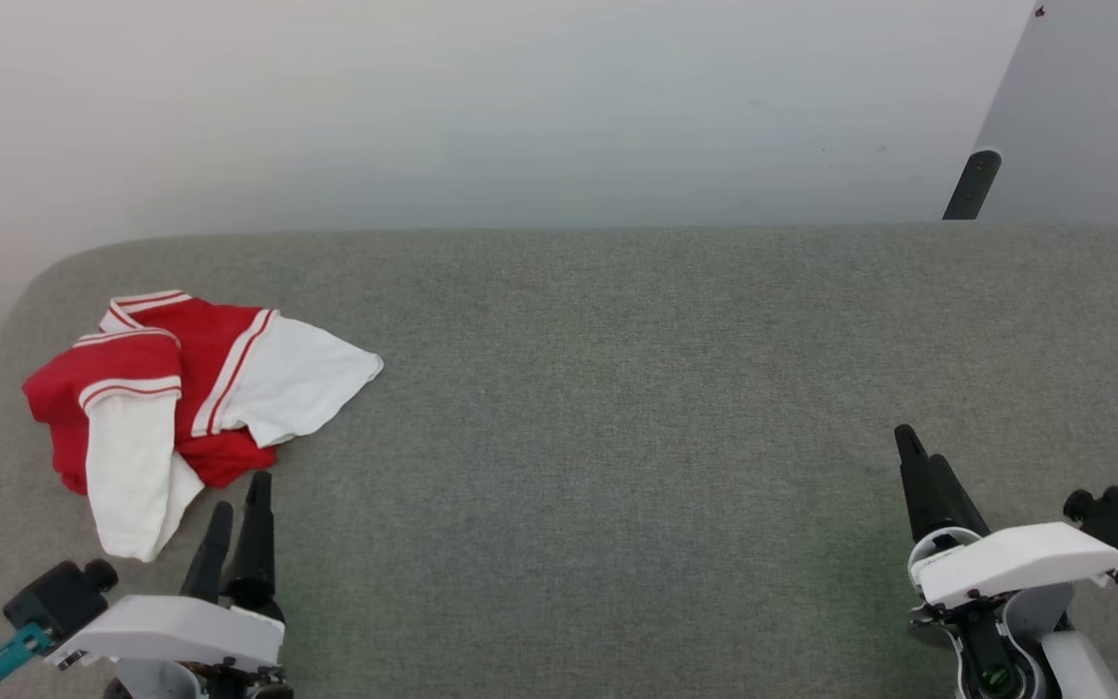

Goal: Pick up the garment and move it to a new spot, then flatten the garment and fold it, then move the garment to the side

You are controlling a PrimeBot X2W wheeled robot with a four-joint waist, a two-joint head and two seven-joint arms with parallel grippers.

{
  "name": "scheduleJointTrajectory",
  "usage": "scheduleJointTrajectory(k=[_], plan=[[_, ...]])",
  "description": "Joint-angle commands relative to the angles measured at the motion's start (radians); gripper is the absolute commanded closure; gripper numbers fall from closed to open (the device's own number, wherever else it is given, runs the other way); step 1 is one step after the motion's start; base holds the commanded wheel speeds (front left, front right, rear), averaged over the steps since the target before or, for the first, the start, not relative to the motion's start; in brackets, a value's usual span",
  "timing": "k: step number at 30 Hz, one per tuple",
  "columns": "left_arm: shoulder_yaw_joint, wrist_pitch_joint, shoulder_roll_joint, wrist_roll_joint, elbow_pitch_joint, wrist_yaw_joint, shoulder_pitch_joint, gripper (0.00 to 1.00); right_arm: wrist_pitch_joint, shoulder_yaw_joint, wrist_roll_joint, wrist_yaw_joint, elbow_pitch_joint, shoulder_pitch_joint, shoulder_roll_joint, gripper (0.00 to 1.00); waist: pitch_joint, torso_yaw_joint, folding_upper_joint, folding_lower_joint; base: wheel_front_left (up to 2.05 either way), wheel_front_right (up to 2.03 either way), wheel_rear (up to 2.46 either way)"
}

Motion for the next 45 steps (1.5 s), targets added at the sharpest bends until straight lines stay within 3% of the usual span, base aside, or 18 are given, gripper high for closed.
scheduleJointTrajectory(k=[1,19,45], plan=[[0.000,-0.014,0.013,0.059,-0.015,0.000,-0.026,0.00,-0.014,0.003,-0.066,0.000,0.003,-0.039,-0.002,0.00,0.001,0.000,0.0000,0.0000,0.00,0.00,0.00],[-0.030,-0.066,0.053,0.280,-0.025,0.000,-0.032,0.00,-0.066,-0.004,-0.351,0.001,0.045,-0.083,0.012,0.00,0.004,-0.003,0.0000,0.0000,0.00,0.00,0.00],[-0.076,-0.131,0.110,0.496,-0.004,0.000,-0.038,0.00,-0.130,-0.019,-0.657,0.001,0.104,-0.139,0.019,0.00,0.004,-0.011,0.0000,0.0000,0.00,0.00,0.00]])
